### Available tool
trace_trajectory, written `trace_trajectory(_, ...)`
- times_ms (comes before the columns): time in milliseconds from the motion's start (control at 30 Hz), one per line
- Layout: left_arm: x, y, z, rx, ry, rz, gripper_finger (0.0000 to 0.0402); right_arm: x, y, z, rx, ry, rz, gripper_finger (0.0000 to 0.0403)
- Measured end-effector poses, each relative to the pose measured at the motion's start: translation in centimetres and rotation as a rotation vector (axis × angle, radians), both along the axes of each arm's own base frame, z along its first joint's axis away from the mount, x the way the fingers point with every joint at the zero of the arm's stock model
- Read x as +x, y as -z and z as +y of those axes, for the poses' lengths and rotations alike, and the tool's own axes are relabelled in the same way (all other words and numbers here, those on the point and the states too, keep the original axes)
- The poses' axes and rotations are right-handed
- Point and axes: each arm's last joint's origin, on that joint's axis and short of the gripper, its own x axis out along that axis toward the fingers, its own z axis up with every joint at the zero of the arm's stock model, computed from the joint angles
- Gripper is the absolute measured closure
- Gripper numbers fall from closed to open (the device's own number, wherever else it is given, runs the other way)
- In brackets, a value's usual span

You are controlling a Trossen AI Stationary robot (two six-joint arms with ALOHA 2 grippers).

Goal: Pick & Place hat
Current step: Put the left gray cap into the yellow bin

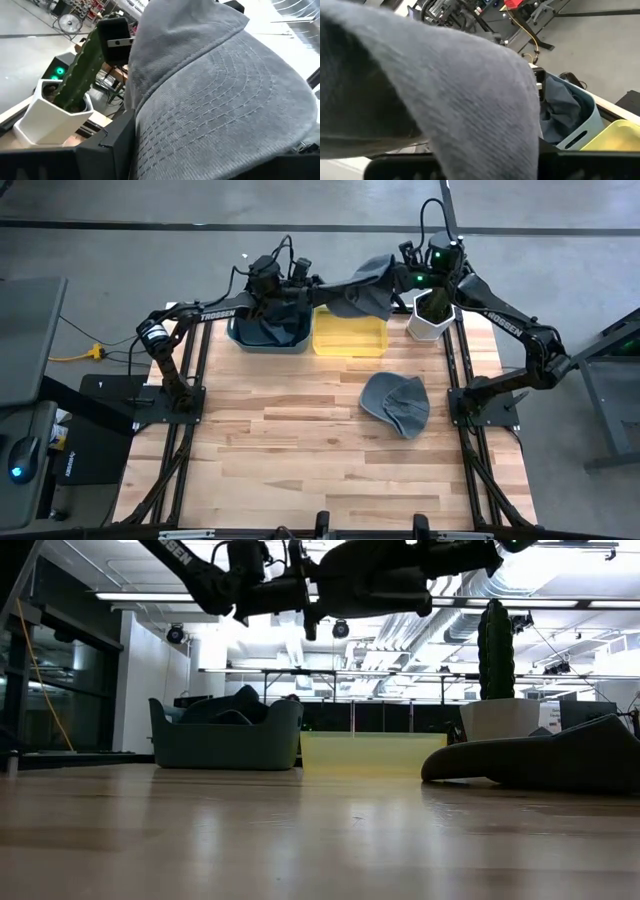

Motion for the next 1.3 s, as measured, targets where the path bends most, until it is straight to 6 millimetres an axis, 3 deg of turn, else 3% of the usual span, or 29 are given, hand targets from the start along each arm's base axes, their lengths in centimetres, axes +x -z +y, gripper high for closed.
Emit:
trace_trajectory(200, 0.27, 0.03, -0.22, -0.016, -0.042, -0.002, 0.0218, 0.01, -0.01, -0.03, -0.003, 0.012, 0.001, 0.0403)
trace_trajectory(300, 0.25, 0.02, -0.15, -0.011, -0.059, -0.006, 0.0268, 0.01, -0.02, -0.02, -0.003, 0.007, -0.001, 0.0403)
trace_trajectory(433, 0.24, 0.01, -0.04, -0.015, -0.088, -0.009, 0.0367, 0.01, -0.08, -0.02, -0.008, 0.007, -0.006, 0.0403)
trace_trajectory(500, 0.24, 0.01, 0.03, -0.019, -0.111, -0.012, 0.0391, 0.02, -0.12, -0.03, -0.012, 0.007, -0.009, 0.0403)
trace_trajectory(833, 0.25, 0.03, 0.06, -0.026, -0.119, -0.01, 0.0401, 0.02, -0.23, -0.01, -0.025, -0.007, -0.017, 0.0395)
trace_trajectory(1300, 0.25, 0.11, 0.15, -0.111, -0.128, -0.001, 0.0401, -0.64, -0.35, -0.52, -0.105, -0.018, -0.02, 0.0288)
